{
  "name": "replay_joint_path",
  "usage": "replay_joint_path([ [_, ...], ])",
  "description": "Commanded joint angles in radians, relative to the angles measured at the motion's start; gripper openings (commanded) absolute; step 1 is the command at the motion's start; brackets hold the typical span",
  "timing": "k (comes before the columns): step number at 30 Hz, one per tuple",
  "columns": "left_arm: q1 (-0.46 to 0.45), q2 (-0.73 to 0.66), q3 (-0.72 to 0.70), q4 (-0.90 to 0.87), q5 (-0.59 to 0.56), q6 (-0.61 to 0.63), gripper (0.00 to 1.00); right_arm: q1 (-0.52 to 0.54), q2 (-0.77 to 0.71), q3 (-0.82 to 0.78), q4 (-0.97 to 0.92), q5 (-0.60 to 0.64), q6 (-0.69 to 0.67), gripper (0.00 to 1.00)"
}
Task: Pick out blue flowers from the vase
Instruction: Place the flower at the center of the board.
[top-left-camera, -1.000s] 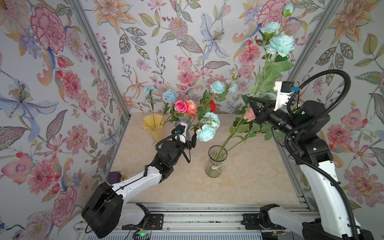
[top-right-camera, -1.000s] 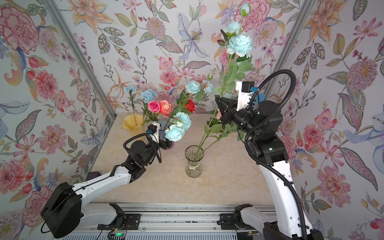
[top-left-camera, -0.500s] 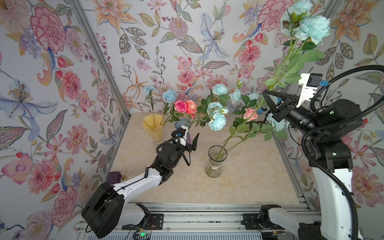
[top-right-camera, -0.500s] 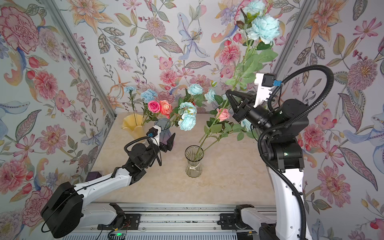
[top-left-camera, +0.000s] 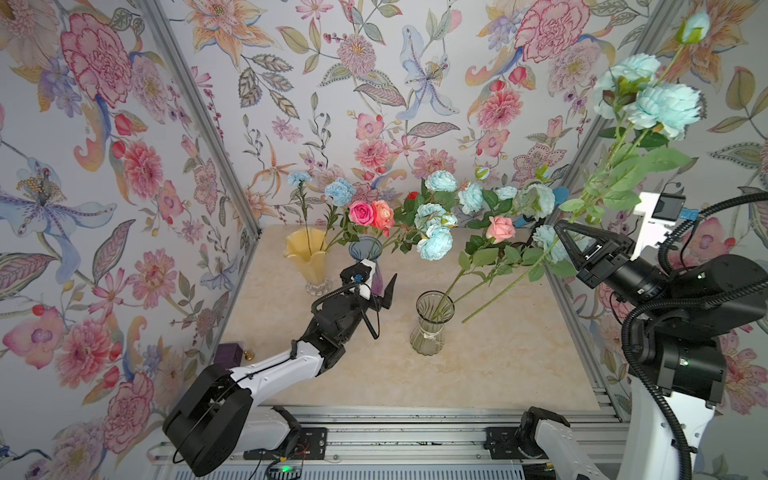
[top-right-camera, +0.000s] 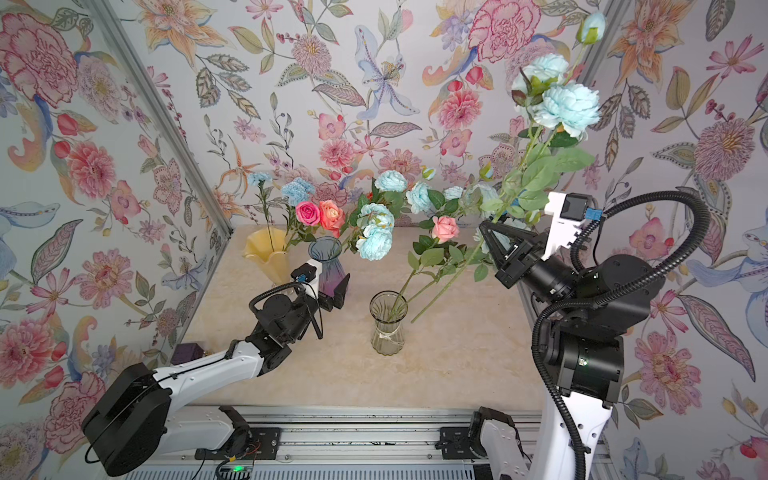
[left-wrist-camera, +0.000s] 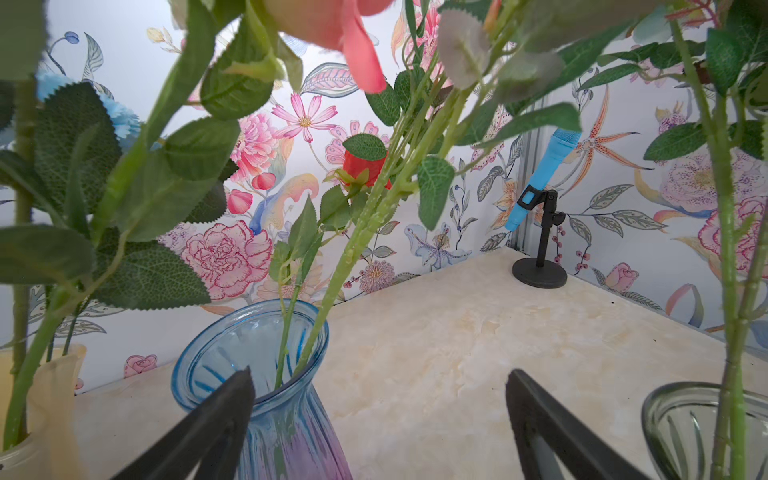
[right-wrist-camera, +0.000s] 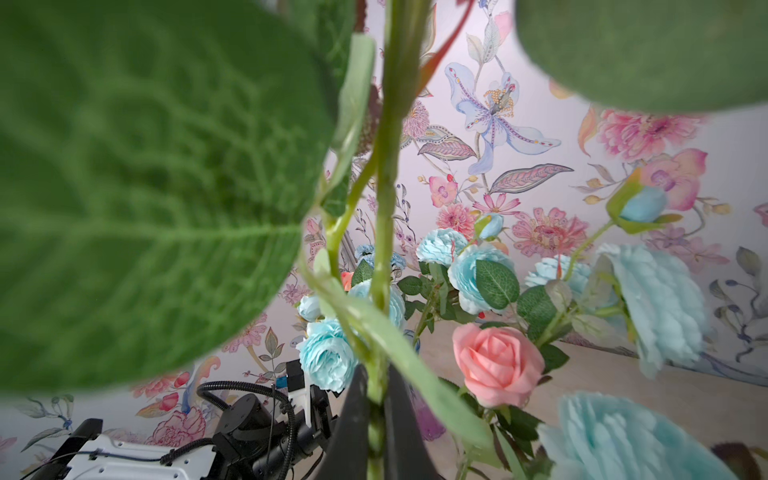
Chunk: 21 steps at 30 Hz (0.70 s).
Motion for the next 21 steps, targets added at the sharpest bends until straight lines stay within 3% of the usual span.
replay_joint_path([
  [1,-0.007,0.000,-0.011,0.036,-0.015,0.016,0.96,-0.032,-0.027,-0.023,-0.149,-0.014,-0.092,0.00],
  [4,-0.008,-0.006,-0.016,0.036,-0.018,0.021,0.96,-0.066,-0.040,-0.049,-0.277,0.095,-0.199,0.00],
  [13,-0.007,-0.003,-0.022,0.050,-0.016,0.022,0.96,-0.104,-0.071,-0.113,-0.417,0.427,-0.375,0.00],
  [18,-0.007,0.008,-0.016,0.050,-0.010,0.020,0.96,-0.128,-0.079,-0.139,-0.449,0.612,-0.405,0.00],
  [21,-0.007,0.015,-0.012,0.050,-0.004,0.018,0.96,-0.160,-0.069,-0.158,-0.447,0.657,-0.397,0.00],
])
